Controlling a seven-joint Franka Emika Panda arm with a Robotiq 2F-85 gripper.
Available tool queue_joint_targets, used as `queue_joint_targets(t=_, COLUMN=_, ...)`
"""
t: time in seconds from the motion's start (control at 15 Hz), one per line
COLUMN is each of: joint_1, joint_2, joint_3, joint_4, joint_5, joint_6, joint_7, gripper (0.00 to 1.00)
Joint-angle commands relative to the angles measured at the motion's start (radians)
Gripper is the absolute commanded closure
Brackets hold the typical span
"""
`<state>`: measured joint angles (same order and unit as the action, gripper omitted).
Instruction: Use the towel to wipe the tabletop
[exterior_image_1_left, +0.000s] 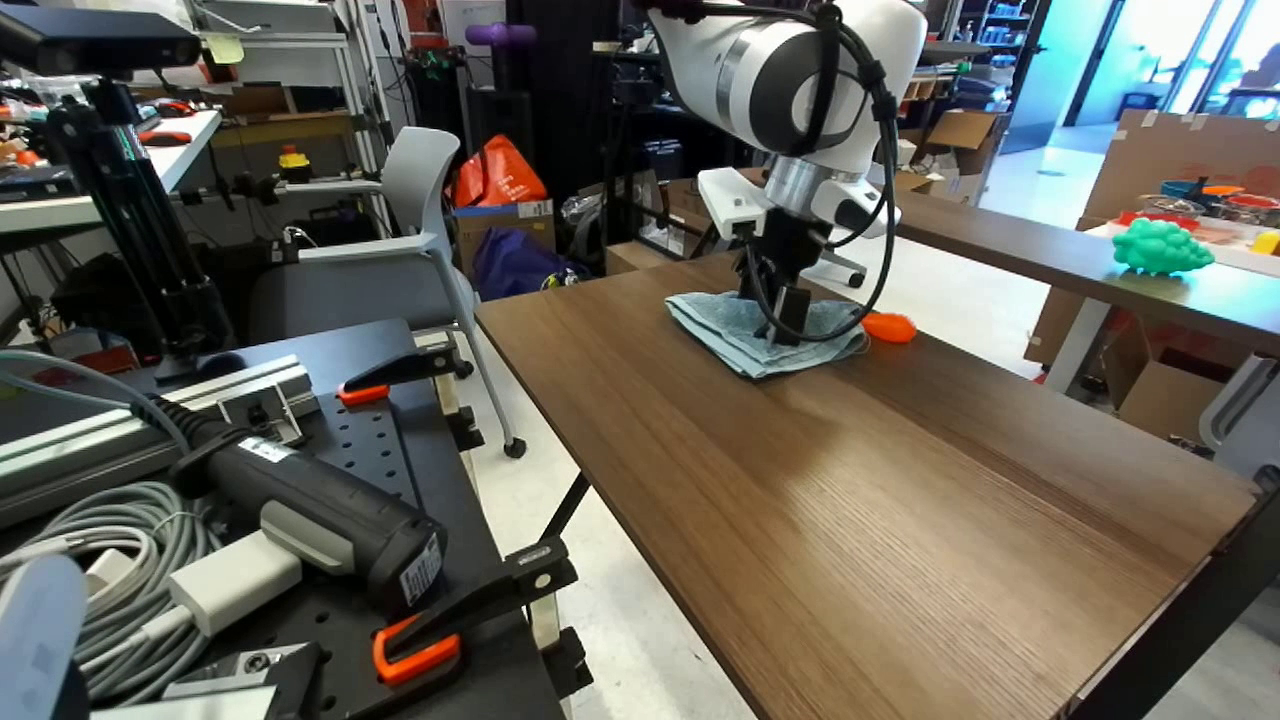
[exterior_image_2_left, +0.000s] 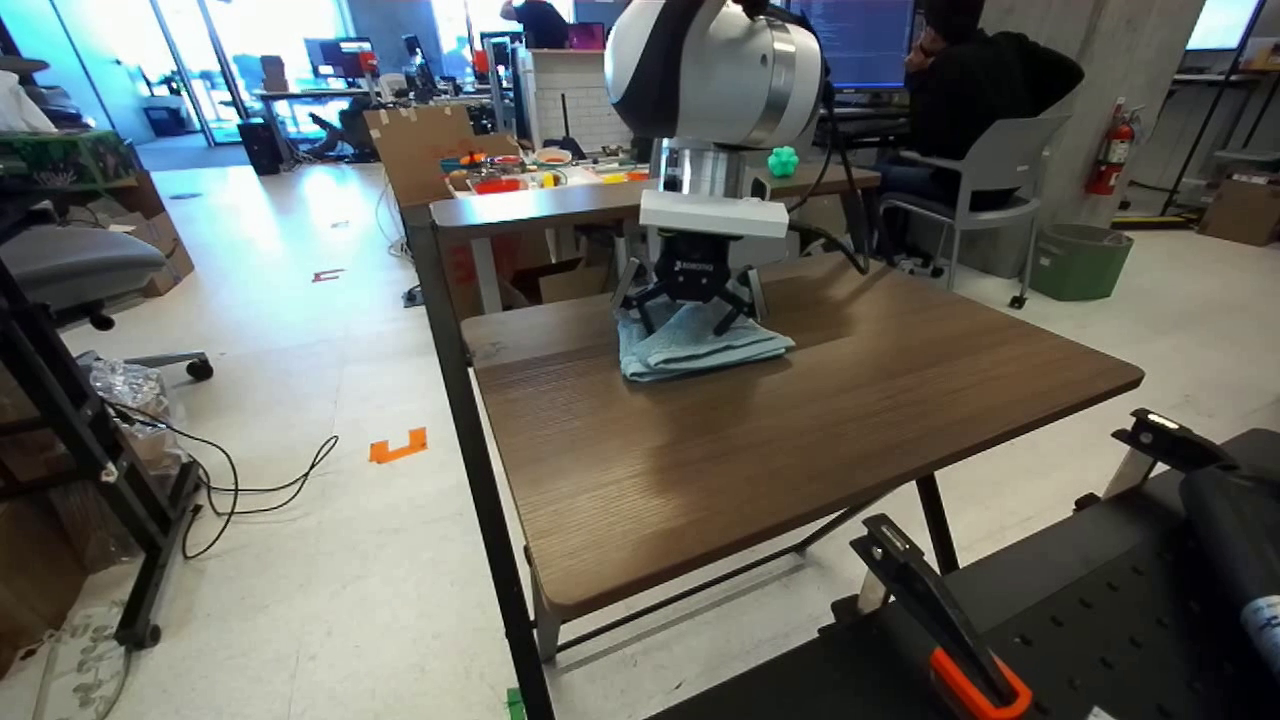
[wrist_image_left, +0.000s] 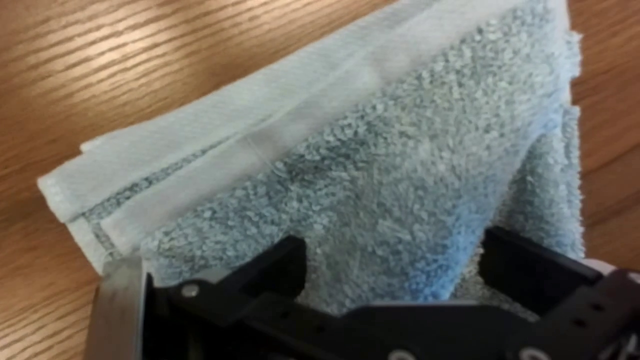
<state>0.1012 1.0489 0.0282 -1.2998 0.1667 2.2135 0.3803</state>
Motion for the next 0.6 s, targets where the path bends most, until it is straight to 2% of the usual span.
queue_joint_targets(t=0.0, joint_1=0.049, joint_2=0.049, joint_3=0.028, joint_4=0.069, joint_5=0.000, joint_6=-0.020, joint_7=-0.013, gripper=0.00)
queue_joint_targets(t=0.27, joint_1=0.115, joint_2=0.074, joint_3=0.040, joint_4=0.093, joint_5=-0.018, joint_6=-0.020, joint_7=-0.017, gripper=0.00)
queue_joint_targets(t=0.4, joint_1=0.124, joint_2=0.052, joint_3=0.049, joint_4=0.062, joint_5=-0.019, joint_6=-0.079, joint_7=-0.040, gripper=0.00)
queue_joint_targets(t=0.53, joint_1=0.113, joint_2=-0.010, joint_3=0.049, joint_4=-0.028, joint_5=-0.023, joint_6=-0.177, joint_7=-0.077, gripper=0.00)
